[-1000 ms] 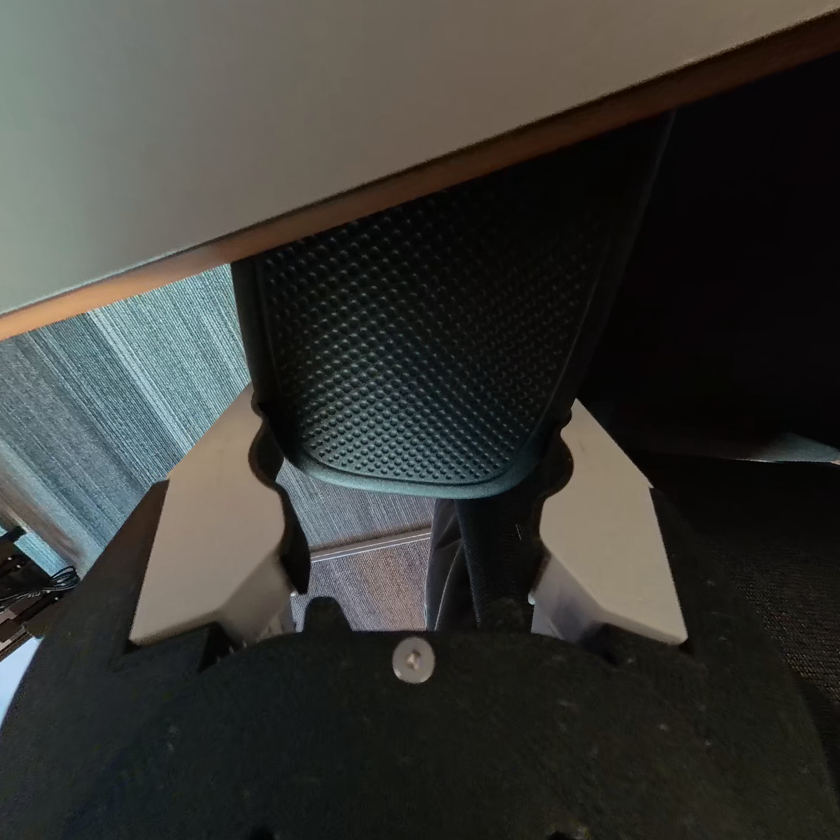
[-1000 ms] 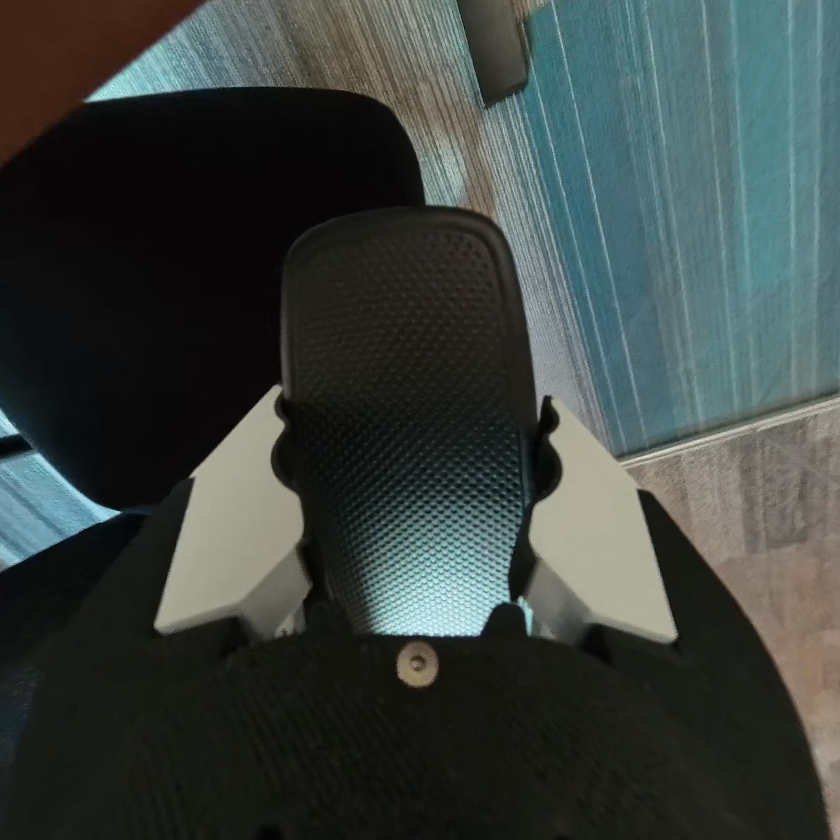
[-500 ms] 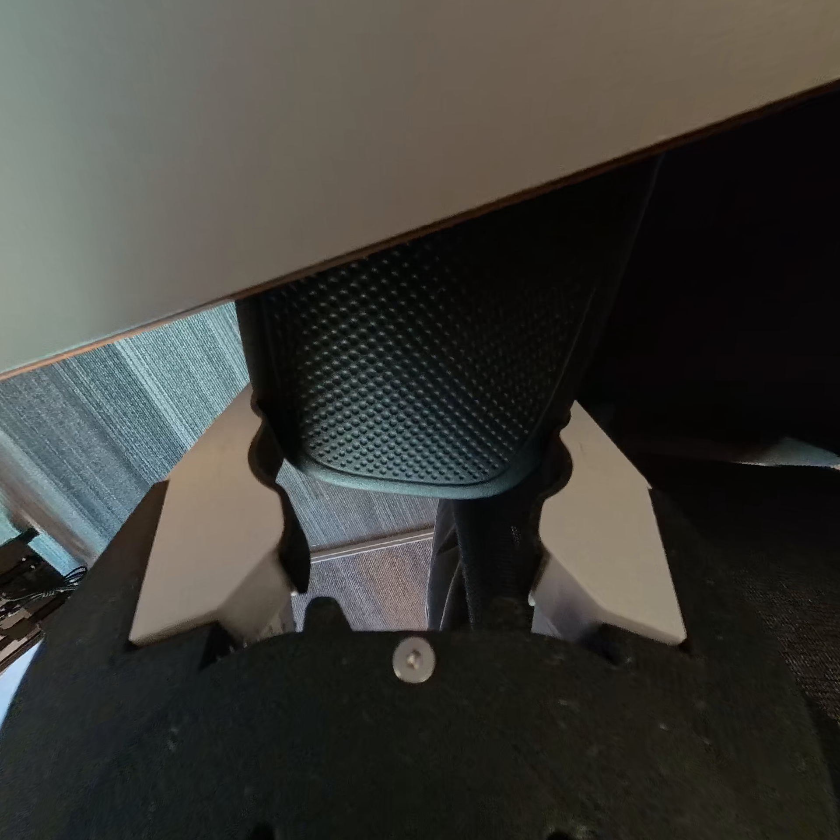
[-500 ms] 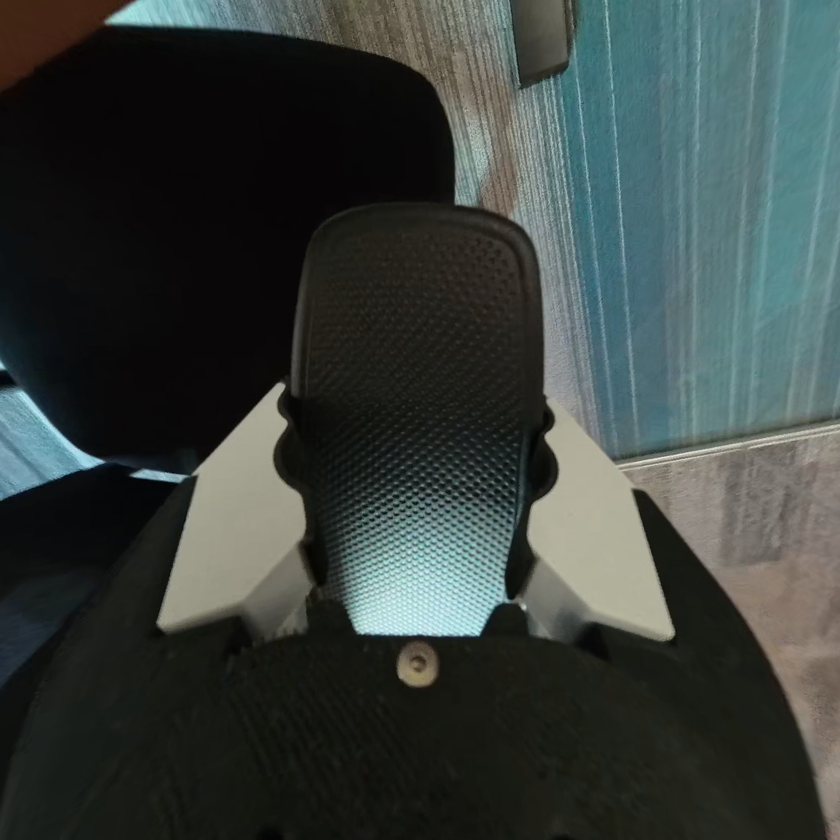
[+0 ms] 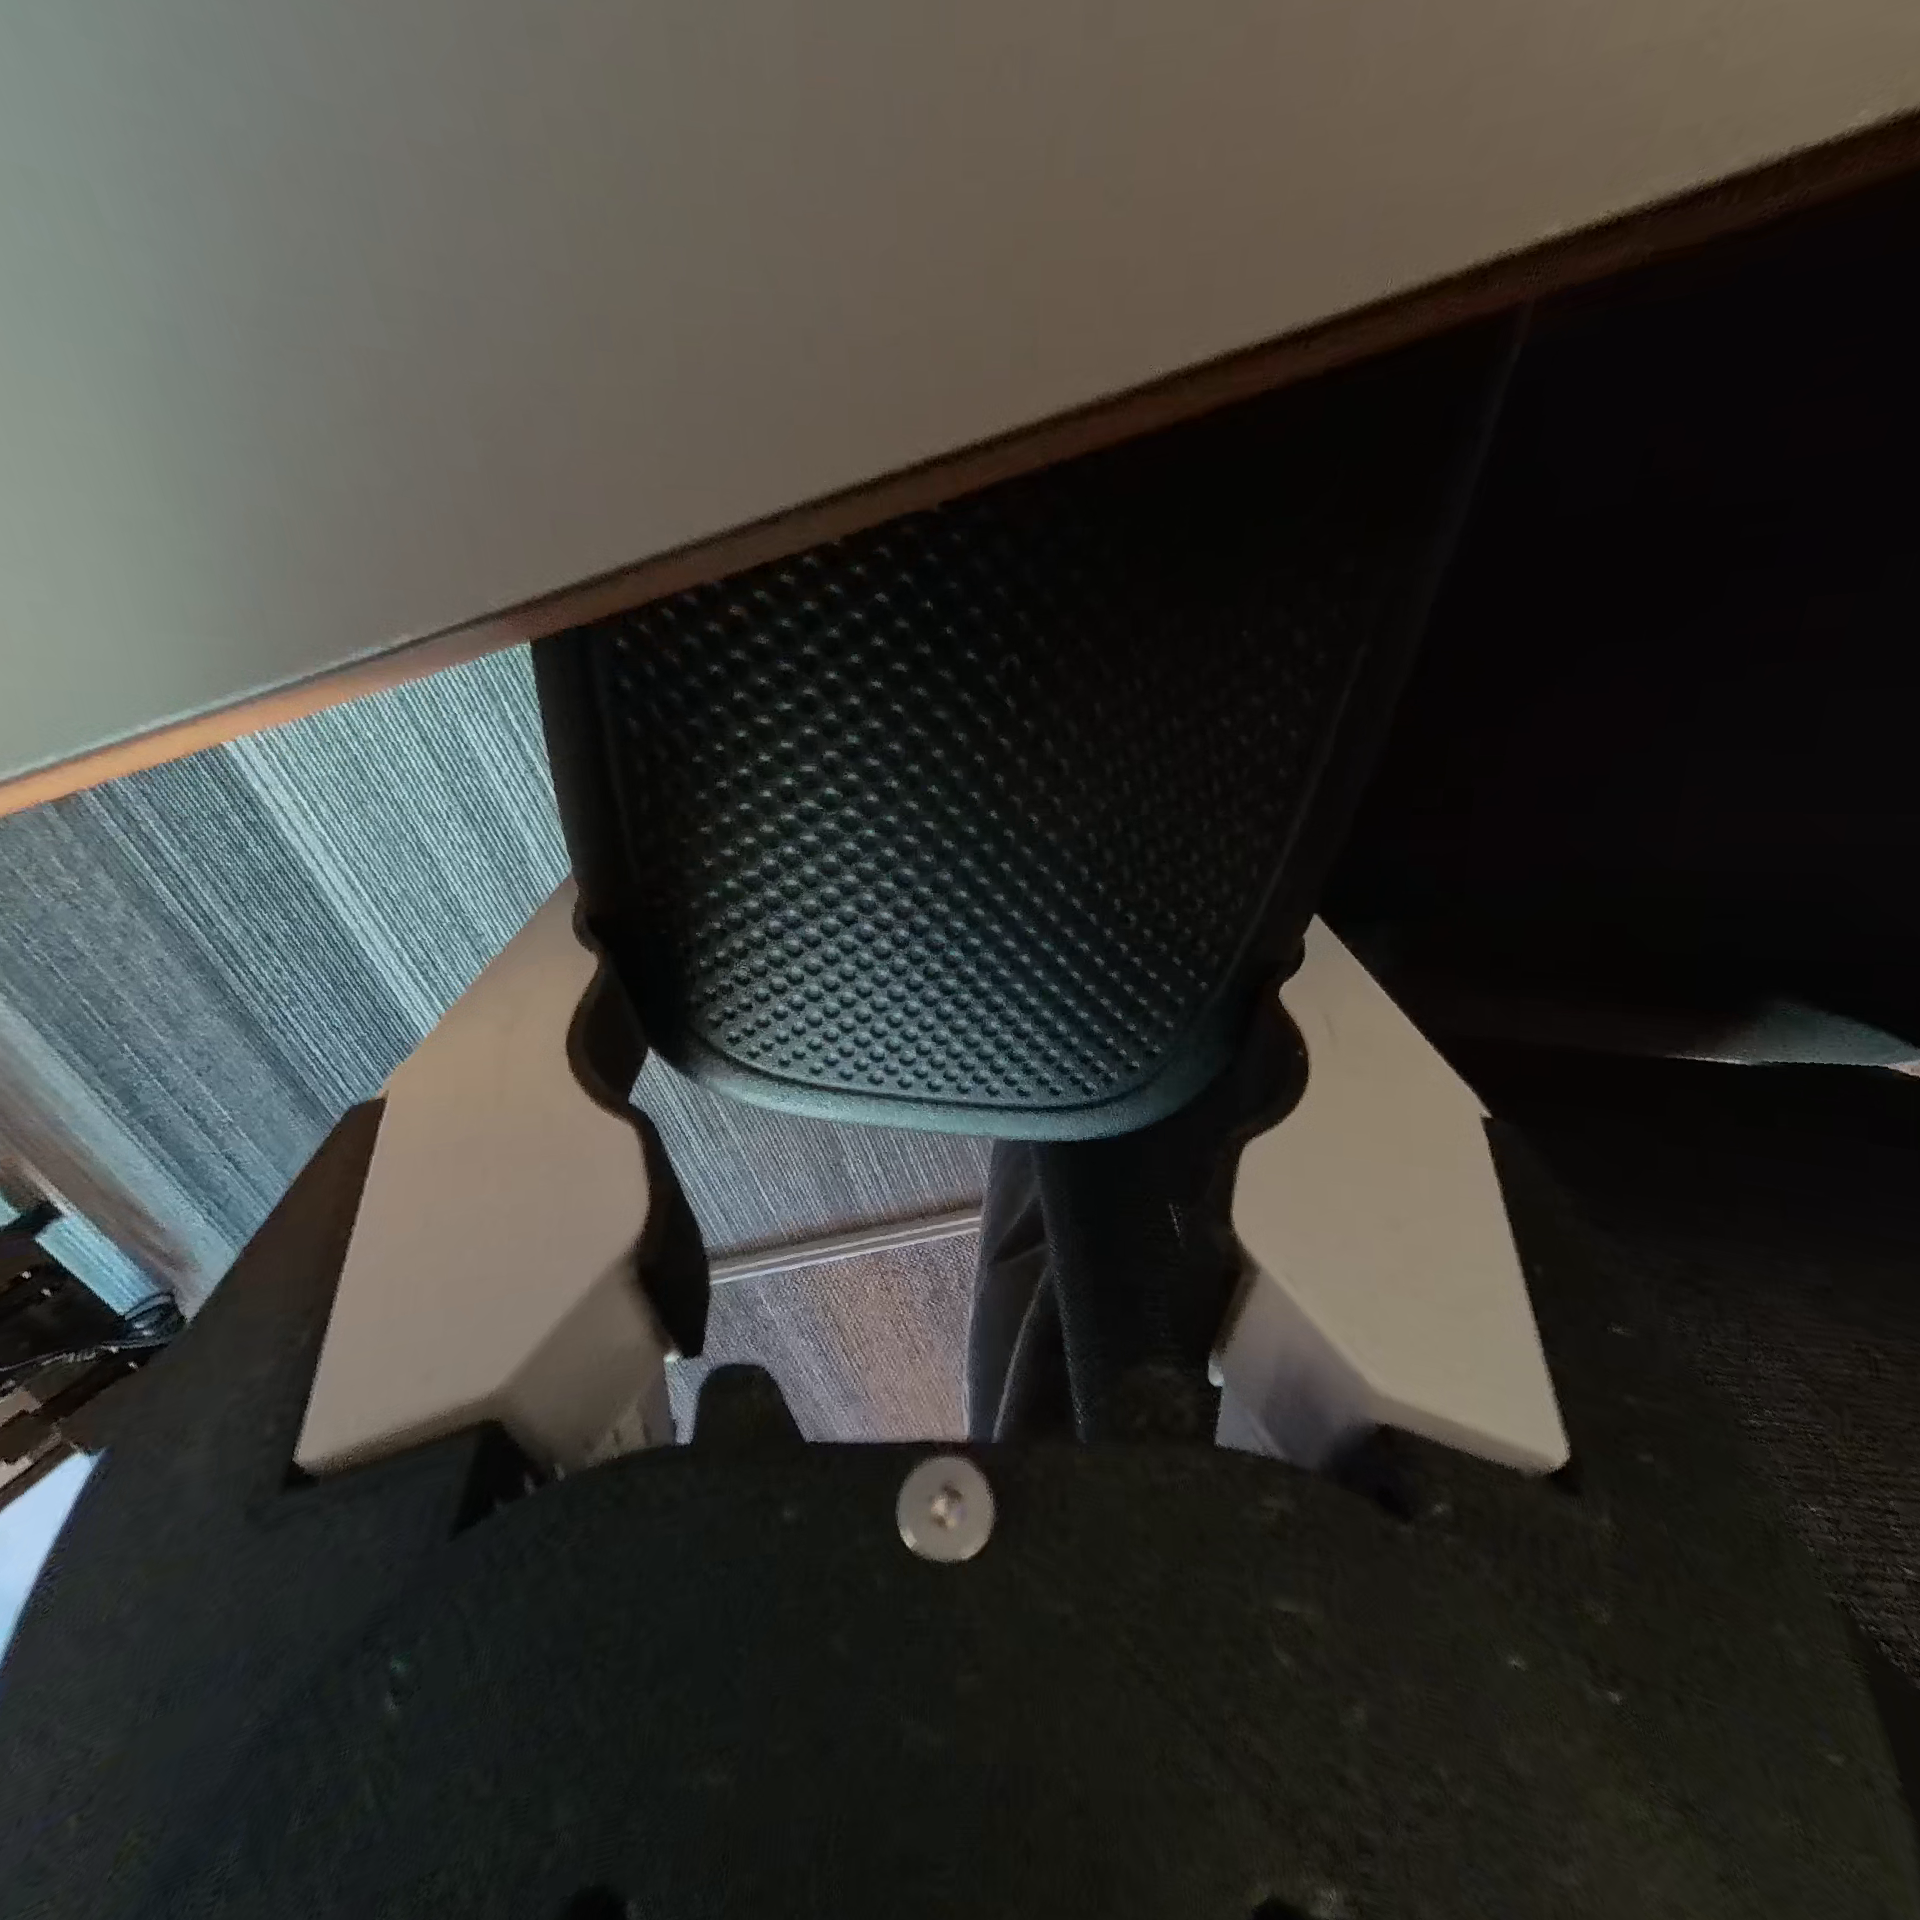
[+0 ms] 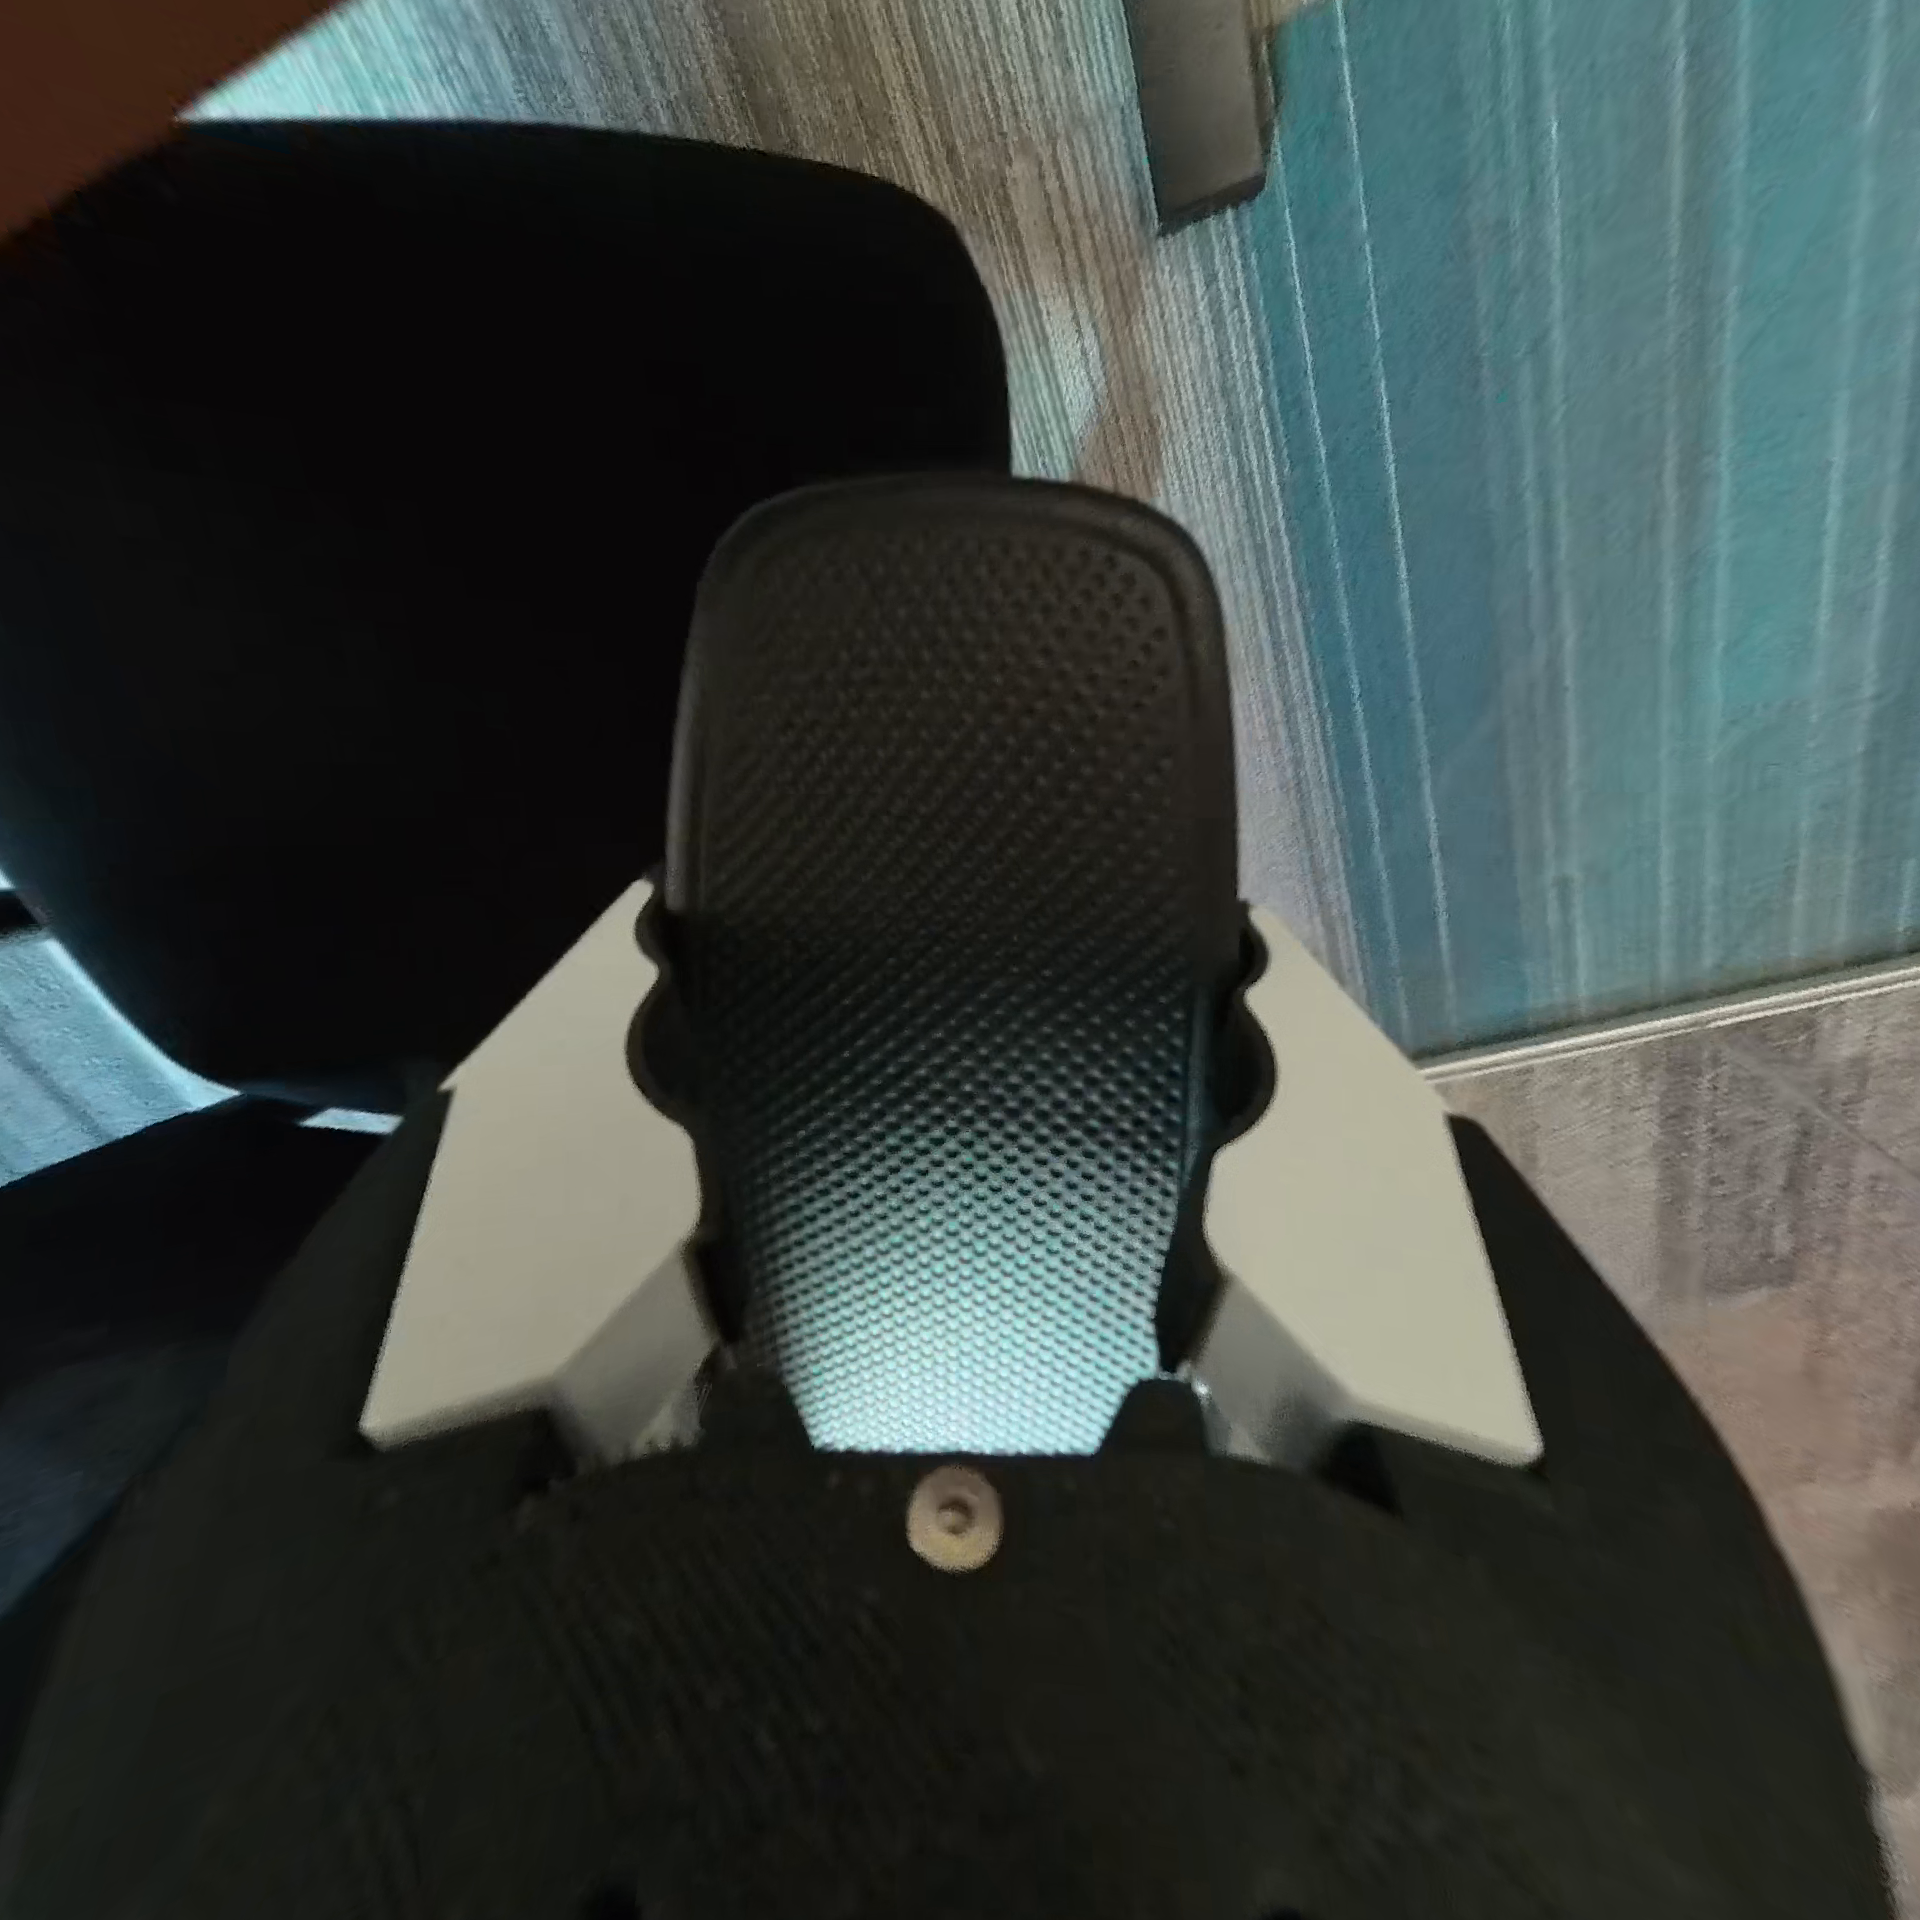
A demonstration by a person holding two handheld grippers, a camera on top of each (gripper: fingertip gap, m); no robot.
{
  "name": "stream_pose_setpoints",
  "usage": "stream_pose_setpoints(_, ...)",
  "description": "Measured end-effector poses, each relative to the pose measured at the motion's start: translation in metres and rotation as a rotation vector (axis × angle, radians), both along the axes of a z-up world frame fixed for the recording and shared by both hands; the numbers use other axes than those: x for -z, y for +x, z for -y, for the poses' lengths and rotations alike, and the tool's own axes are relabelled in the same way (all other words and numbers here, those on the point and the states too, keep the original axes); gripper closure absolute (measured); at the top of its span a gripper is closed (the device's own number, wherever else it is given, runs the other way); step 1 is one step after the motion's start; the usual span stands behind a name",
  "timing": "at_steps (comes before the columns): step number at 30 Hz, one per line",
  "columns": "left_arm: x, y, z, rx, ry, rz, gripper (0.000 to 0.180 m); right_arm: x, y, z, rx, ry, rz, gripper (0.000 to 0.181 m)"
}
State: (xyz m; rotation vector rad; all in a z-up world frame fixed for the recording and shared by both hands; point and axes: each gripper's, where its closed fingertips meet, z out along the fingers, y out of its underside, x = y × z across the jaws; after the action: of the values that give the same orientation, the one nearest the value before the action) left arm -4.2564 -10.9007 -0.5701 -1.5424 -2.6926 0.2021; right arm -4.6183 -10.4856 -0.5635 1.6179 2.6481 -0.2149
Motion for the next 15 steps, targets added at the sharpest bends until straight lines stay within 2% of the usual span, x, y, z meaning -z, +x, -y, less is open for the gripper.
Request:
stream_pose_setpoints(6,0.001,0.001,-0.001,0.019,0.008,0.007,0.061,-0.003,0.001,0.011,0.005,0.037,-0.063,0.076)
stream_pose_setpoints(10,0.0,0.0,0.0,0.043,0.019,0.01,0.062,-0.001,0.009,-0.001,-0.015,0.018,0.047,0.076)
stream_pose_setpoints(15,0.001,-0.001,0.001,0.048,0.017,0.005,0.061,-0.001,0.002,0.004,-0.007,-0.004,-0.008,0.075)
